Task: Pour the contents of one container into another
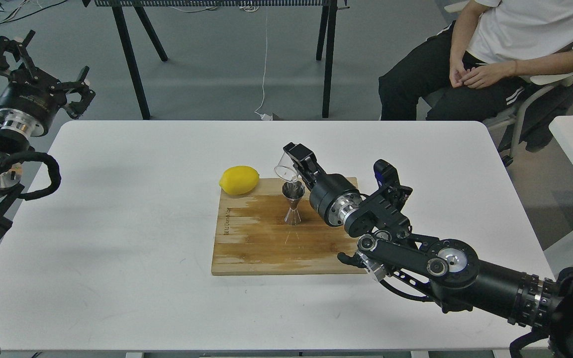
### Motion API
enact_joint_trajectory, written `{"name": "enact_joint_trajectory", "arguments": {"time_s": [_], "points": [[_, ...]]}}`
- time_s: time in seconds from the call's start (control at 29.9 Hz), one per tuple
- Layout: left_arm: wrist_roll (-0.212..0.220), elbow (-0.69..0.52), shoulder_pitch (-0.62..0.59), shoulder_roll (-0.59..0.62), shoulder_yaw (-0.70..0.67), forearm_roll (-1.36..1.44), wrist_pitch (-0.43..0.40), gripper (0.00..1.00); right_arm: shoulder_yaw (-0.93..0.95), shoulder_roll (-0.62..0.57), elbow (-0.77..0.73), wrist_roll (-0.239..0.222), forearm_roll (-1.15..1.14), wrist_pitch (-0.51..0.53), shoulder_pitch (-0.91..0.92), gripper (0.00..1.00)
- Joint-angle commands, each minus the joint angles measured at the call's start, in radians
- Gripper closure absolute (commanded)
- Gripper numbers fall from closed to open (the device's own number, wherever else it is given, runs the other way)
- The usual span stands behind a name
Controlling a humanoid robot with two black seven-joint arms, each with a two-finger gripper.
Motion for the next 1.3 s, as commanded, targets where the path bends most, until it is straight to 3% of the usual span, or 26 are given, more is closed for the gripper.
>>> {"name": "enact_joint_trajectory", "arguments": {"time_s": [0.0, 0.54, 0.77, 1.27], "points": [[0.000, 0.000, 0.000, 0.000, 0.000, 0.000, 0.000, 0.00, -0.001, -0.001, -0.001, 0.013, -0.044, 0.000, -0.002, 0.61], [0.000, 0.000, 0.006, 0.001, 0.000, 0.000, 0.000, 0.00, -0.057, -0.001, -0.033, 0.079, -0.156, 0.000, -0.003, 0.61], [0.000, 0.000, 0.006, 0.001, 0.000, 0.000, 0.000, 0.00, -0.059, -0.009, -0.059, 0.082, -0.212, 0.000, -0.003, 0.61], [0.000, 0.000, 0.006, 0.004, 0.000, 0.000, 0.000, 0.00, -0.094, -0.022, -0.098, 0.176, -0.292, 0.000, -0.005, 0.61]]}}
